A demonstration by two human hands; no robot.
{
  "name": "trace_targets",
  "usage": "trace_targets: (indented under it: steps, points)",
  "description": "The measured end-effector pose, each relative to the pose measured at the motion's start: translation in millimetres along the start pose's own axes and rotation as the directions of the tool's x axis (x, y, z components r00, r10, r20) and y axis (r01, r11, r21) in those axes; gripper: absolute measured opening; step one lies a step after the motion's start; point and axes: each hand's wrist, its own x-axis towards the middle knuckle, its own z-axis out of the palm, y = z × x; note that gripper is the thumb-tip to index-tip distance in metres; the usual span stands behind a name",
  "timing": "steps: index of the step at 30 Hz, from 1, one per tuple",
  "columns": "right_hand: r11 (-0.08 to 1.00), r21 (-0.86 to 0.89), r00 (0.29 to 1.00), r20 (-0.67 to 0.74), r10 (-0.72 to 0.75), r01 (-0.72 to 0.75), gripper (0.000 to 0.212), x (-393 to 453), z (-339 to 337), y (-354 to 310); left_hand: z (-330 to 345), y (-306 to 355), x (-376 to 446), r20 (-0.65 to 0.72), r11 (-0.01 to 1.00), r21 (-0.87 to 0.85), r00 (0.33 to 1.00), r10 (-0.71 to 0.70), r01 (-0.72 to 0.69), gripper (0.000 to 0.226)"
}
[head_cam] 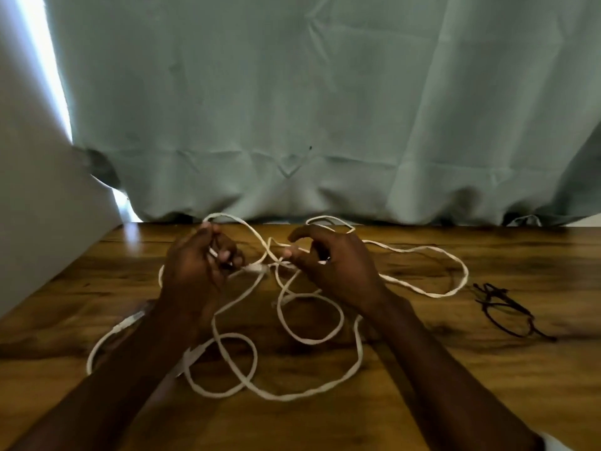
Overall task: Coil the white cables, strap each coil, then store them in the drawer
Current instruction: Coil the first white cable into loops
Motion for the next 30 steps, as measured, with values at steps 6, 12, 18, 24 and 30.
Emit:
trace_targets:
  steps: [6,12,18,24,30]
  points:
    - [0.984,0.136,0.993,-0.049,-0.111,0.117,0.011,-1,18,-10,5,14,-7,0.128,1.000,-0.017,0.992,-0.023,0.025,0.025]
    - [0.992,0.125,0.995,0.097,-0.020,0.008,0.073,-6,36,-15,5,4,-13,0.446,0.994,0.030,0.889,-0.105,0.102,0.030]
    - [0.942,0.335,0.999,-0.031,-0.014,0.024,0.037,-6,33,-20,-4,20,-6,0.501,0.941,-0.194,0.853,-0.149,0.279,0.039]
    - [0.968,0.173,0.960,0.183,-0.211,0.179,0.041,-13,37,-33,-24,44,15,0.155,0.949,-0.312,0.988,0.013,0.037,0.044]
    - [0.941,0.269,0.919,0.275,-0.282,0.208,0.036,-17,37,-46,-29,44,16,0.116,0.982,-0.190,0.992,0.040,-0.017,0.052]
